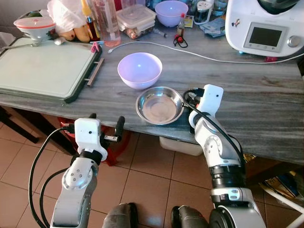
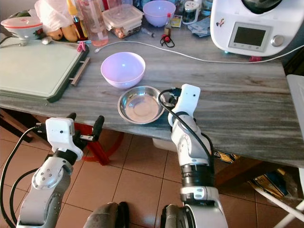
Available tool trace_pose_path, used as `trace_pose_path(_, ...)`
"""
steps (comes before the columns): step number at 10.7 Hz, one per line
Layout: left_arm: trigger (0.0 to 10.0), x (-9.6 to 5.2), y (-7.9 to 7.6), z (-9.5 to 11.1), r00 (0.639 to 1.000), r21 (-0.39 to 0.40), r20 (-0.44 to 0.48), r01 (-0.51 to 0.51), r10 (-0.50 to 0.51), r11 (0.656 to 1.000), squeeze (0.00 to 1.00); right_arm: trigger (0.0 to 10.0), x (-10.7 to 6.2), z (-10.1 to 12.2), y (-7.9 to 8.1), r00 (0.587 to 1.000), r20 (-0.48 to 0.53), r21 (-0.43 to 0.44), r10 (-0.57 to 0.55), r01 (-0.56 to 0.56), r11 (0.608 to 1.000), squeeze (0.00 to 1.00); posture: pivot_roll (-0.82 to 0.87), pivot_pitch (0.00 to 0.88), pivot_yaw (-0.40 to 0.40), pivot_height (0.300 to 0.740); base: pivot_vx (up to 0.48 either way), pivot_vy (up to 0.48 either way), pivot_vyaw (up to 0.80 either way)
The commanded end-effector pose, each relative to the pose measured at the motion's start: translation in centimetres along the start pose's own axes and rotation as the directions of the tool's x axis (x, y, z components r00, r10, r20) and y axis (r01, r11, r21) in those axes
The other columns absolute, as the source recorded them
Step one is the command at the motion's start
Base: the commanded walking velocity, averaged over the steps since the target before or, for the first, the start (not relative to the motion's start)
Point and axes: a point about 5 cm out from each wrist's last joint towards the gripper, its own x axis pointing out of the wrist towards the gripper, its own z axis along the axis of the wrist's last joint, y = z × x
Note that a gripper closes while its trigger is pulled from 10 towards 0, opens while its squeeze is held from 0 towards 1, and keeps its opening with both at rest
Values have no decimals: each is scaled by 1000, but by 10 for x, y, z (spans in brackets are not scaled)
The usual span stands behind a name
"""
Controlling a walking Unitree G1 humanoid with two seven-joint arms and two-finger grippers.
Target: Setting the table
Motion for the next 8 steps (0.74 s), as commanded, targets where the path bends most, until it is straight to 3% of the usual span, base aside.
trace_pose_path(1,10000,-1,0,0,1000,2,-6,7,-7,1000,0,10000,3,-5,1,1000,-19,-2,-13,13,1000,0,40,162,50,740,0,0,0)
trace_pose_path(8,10000,0,-3,-1,1000,-6,-9,20,-20,1000,0,10000,2,-10,19,1000,-16,4,24,-24,1000,0,41,156,45,740,0,0,0)
